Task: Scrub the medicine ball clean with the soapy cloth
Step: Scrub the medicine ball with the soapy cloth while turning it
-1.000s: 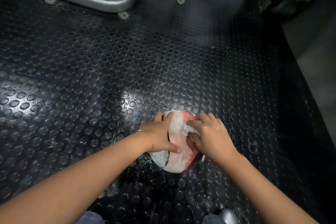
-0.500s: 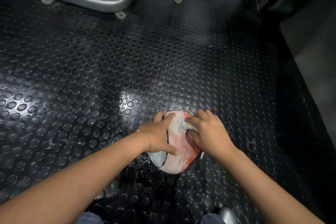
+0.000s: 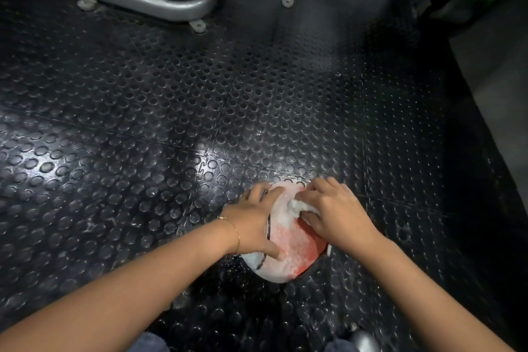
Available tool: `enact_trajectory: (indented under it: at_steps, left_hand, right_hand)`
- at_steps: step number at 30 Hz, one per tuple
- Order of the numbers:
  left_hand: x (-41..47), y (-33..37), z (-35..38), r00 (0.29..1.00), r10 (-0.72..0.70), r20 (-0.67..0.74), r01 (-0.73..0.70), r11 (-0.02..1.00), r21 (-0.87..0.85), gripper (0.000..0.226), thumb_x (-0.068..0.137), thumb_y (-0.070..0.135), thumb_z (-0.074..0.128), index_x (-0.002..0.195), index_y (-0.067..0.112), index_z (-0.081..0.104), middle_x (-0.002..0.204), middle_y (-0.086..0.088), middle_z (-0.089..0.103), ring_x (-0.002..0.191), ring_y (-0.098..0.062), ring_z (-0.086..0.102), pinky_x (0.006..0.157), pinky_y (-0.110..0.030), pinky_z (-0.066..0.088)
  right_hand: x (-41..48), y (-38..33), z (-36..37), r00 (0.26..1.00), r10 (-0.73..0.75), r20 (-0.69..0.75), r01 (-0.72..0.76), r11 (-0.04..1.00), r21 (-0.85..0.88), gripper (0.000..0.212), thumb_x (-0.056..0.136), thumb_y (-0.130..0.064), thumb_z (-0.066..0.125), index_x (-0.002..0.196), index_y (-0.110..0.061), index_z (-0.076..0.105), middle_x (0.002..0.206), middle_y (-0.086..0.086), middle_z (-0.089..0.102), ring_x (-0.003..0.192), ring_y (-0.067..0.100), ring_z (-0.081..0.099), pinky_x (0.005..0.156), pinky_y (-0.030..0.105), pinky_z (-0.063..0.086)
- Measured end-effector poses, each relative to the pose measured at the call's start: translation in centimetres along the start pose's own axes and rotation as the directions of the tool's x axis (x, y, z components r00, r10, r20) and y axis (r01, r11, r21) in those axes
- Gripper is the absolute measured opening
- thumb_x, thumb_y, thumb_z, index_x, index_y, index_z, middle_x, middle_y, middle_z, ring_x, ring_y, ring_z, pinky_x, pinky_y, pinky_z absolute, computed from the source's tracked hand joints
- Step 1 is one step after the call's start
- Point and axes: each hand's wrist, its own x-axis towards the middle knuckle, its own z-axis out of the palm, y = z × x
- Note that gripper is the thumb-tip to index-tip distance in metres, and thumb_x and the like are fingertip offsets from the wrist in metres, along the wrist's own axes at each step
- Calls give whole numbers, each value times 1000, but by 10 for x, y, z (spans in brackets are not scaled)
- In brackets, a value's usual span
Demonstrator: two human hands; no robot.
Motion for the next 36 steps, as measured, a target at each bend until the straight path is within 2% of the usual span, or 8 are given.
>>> enact_trajectory:
  at_steps: [2,9,15,18,21,25,29,36]
  left_hand:
    - [-3,-1,4,1000,13,-3,-13,1000,17,120,65,57,76,148,32,-6,148,10,-3,133,-22,30,100,-39,43]
    - [-10,1,8,999,49,-15,-49,998,31,118,65,55,77,148,28,-3,146,8,-1,135,-23,24,99,-38,45]
    - [-10,-3,10,998,63,-26,-63,998,21,117,64,54,77,148,28,0,146,11,-2,136,-22,22,99,-39,45]
    - [-8,1,14,997,68,-28,-66,996,62,119,65,58,75,148,28,-5,147,10,-4,139,-24,15,103,-43,42]
    - [-6,0,9,998,53,-17,-51,996,69,120,65,58,75,148,29,-6,150,7,-4,139,-24,20,102,-41,43]
    - [-7,-1,8,998,48,-31,-47,998,32,117,65,57,76,149,29,-2,151,10,-4,134,-23,29,99,-37,43]
    - [-2,2,9,999,47,-26,-46,998,45,117,66,60,73,149,28,-3,151,9,-2,139,-23,18,105,-42,39]
    - [11,-5,-5,1000,-19,8,20,995,-94,122,60,62,77,148,33,-1,149,14,2,127,-20,39,96,-35,44]
  right_hand:
    - [-8,-1,2,999,-25,23,25,1000,8,31,70,-23,74,100,-20,69,93,0,61,84,22,56,74,36,45]
    - [8,-3,1,1000,2,-4,-3,998,-60,31,82,-22,61,112,-21,63,103,0,57,96,21,50,84,32,37]
    - [-14,-11,5,999,-42,-11,41,998,-49,38,52,-25,84,88,-24,71,79,-7,59,70,16,57,62,29,46]
    - [-5,-8,2,1000,9,-22,-10,998,-63,32,66,-22,77,97,-22,70,88,-2,61,81,21,57,72,32,45]
    - [-1,-11,2,999,36,-28,-37,997,-73,32,71,-26,73,102,-21,68,93,-1,61,86,20,55,77,34,44]
    - [-20,-20,9,997,-40,-60,37,998,-48,39,48,-33,85,85,-26,71,79,-5,60,70,16,58,59,30,48]
    - [-17,-15,11,990,-3,-141,-7,998,-70,38,50,-30,85,84,-22,71,78,-2,61,69,18,58,59,32,48]
    - [-22,-21,12,981,-51,-187,32,994,-103,38,46,-32,85,77,-20,70,77,-1,60,68,19,57,55,31,45]
